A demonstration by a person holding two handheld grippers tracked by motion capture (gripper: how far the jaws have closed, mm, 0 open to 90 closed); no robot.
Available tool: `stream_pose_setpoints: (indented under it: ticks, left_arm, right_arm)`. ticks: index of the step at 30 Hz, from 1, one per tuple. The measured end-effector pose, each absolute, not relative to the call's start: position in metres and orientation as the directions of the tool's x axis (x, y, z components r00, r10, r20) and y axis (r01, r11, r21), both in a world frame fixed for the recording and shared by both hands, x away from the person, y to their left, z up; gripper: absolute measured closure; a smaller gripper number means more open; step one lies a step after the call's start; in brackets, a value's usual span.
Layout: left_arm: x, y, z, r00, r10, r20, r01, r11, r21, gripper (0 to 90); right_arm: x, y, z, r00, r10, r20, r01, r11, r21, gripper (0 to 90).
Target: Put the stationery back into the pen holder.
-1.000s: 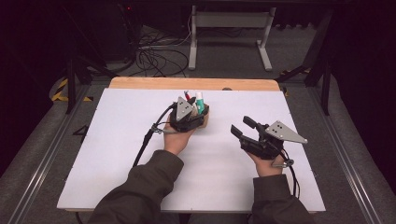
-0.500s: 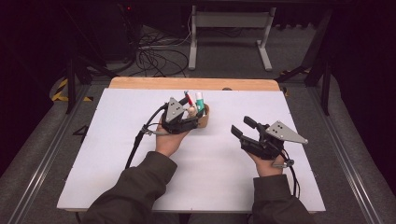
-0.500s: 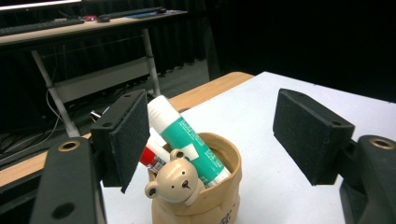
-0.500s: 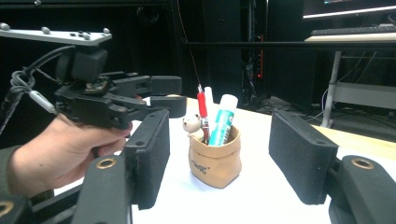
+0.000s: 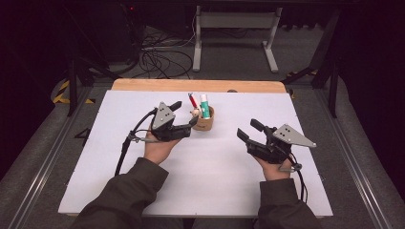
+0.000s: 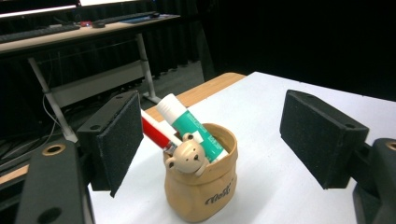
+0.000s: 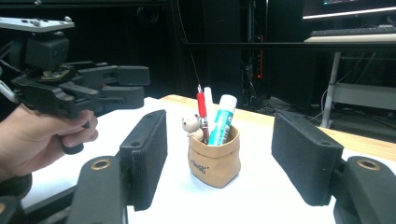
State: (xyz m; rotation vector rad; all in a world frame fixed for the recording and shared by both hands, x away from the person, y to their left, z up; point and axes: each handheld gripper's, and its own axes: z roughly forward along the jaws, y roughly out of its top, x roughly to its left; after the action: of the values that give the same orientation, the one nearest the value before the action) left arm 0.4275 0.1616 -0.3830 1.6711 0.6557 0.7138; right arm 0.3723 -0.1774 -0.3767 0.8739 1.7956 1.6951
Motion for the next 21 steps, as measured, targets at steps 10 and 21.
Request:
stream_pose_setpoints:
  ticks: [10,21]
  left_arm:
    - [0.413,0.172,-0.381,0.675,0.729,0.112,0.047,-0.194,0.980,19.4]
    - [0.398,0.183,-0.378,0.687,0.718,0.114,0.041,-0.195,0.980,17.3]
  right_arm:
    - [0.372,-0.179,-0.377,-0.661,0.748,0.061,0.100,0.007,0.995,34.1]
    - [0.370,-0.182,-0.375,-0.667,0.743,0.060,0.094,0.004,0.996,32.0]
